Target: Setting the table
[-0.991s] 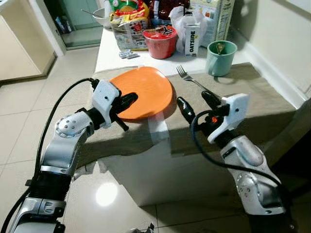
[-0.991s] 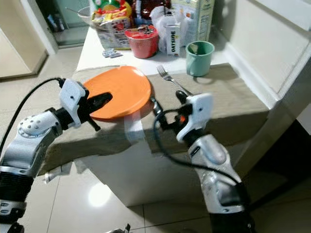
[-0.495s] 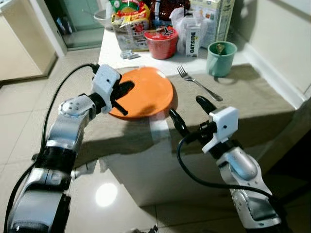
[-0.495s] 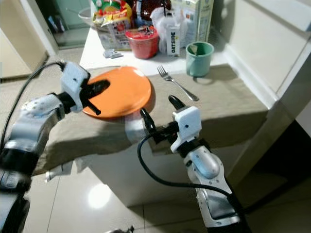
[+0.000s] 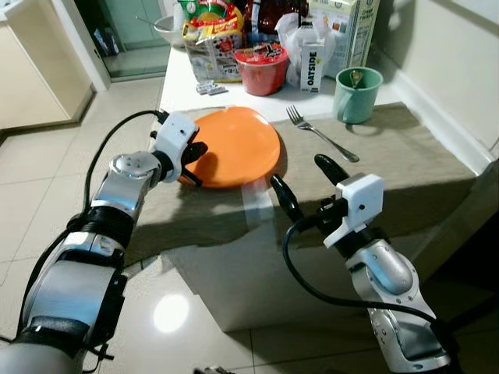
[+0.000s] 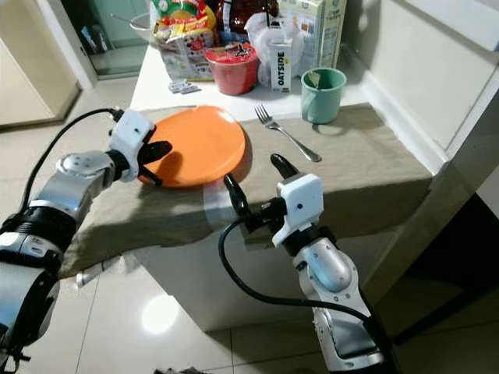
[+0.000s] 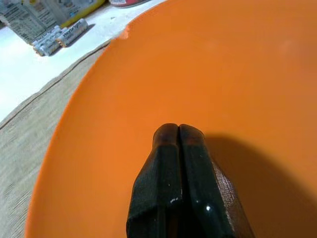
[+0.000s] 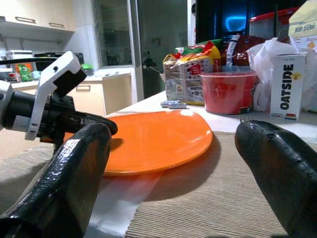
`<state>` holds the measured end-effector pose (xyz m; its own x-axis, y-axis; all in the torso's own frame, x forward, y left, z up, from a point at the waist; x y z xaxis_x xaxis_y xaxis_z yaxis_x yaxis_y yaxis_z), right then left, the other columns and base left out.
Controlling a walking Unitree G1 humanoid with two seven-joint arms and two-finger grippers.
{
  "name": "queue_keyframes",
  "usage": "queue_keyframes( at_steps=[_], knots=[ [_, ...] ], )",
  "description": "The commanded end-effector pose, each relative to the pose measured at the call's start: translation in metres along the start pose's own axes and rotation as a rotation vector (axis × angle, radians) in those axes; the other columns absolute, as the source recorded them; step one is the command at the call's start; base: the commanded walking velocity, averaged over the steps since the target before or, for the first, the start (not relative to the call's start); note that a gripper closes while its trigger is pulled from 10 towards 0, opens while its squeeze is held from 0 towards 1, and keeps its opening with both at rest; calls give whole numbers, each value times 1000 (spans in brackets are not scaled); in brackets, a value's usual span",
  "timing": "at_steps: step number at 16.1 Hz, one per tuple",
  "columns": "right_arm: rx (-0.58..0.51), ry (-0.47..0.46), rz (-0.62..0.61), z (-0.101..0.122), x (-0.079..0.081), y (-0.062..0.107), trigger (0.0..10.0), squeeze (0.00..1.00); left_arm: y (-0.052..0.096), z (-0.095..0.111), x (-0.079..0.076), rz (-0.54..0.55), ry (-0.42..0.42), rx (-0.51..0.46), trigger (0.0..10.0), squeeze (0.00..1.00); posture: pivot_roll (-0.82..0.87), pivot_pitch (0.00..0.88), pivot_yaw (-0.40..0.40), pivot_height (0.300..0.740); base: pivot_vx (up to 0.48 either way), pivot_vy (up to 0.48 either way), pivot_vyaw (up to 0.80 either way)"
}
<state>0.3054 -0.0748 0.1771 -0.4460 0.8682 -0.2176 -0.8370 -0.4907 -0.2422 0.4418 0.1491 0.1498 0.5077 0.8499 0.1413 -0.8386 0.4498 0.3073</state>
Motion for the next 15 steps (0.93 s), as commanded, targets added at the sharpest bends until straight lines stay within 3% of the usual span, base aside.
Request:
queue_keyframes(
  at_steps=[1, 4, 10, 12, 15],
  knots=[
    [-25, 6, -3, 9, 0, 1, 10000, 0, -5, -6, -9, -30, -22, 43, 10000, 0, -185, 54, 129, 740, 0, 0, 0],
    [-16, -5, -9, 8, 0, 3, 10000, 0, -15, -2, -31, -129, -41, 53, 10000, 0, -189, 62, 132, 740, 0, 0, 0],
    [-2, -24, -4, 6, 4, 4, 10000, 0, -20, 4, -71, -337, -59, 40, 10000, 0, -176, 75, 139, 740, 0, 0, 0],
    [0, -27, -3, 5, 5, 3, 10000, 0, -21, 11, -76, -355, -62, 10, 10000, 0, -173, 74, 138, 740, 0, 0, 0],
    [1, -29, -5, 4, 5, 2, 10000, 0, -20, 54, -64, -292, -18, -148, 10000, 0, -166, 68, 136, 740, 0, 0, 0]
  ],
)
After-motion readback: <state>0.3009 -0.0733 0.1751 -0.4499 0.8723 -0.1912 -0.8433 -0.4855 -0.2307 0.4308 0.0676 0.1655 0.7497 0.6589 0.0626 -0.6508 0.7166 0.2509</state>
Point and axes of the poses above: a point about 5 cm out from each wrist's last joint towards the gripper, its own y axis pointing back from the gripper into the wrist, its own z axis along the axis of the wrist's last joint, x = y × z, the point moved 6 cm from there along -y, pointing out of the wrist towards the gripper, and after that the axes turned 9 degrees about y, right-handed, at the moved point
